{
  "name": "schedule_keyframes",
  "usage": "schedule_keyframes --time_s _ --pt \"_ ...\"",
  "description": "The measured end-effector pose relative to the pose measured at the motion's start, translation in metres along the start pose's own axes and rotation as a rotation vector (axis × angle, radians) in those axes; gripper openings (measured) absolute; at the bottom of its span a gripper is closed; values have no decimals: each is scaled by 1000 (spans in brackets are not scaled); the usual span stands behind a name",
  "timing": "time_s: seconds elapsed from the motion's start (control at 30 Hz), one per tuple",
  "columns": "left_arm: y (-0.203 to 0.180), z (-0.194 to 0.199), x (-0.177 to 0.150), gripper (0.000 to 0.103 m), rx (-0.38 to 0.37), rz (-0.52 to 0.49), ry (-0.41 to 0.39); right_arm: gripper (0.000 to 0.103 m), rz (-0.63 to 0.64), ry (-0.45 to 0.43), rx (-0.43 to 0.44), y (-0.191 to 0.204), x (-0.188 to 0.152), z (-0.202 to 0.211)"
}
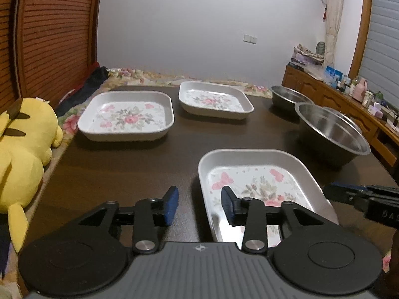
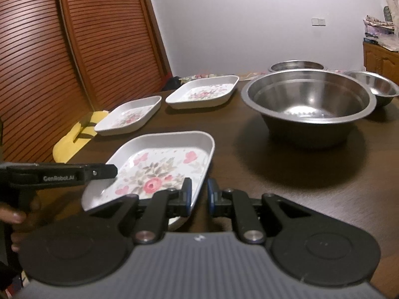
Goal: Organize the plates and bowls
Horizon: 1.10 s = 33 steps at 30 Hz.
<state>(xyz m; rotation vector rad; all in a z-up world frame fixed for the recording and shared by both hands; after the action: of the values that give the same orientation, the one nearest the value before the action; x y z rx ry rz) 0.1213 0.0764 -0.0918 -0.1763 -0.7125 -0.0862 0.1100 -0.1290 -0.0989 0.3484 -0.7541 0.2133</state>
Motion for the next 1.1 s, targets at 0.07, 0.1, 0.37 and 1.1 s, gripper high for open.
schedule_keyframes --time_s 0.07,0.1,0.37,1.1 --pt "1 3 5 47 2 -1 -10 15 0 -11 -2 -1 3 3" --pt "2 5 8 47 5 0 -14 15 0 -20 -4 -2 5 6" --pt "2 19 28 67 22 -24 -59 35 22 -80 9 -1 29 24" --pt "119 -29 107 60 53 -50 -23 51 182 73 172 82 121 -55"
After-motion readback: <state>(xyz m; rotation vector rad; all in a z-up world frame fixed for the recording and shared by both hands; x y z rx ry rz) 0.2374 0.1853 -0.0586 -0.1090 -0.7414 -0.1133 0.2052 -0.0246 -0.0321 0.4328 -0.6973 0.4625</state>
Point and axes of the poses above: each gripper's, at about its wrist camera, not at the fingertips, and z roughly against the way its jaws point, y to its left, x to its top, the point moved 5 cm from there along -z, roughly the way its jaws point, and after that the axes turned 13 degrees about y, right-handed, at the moved point
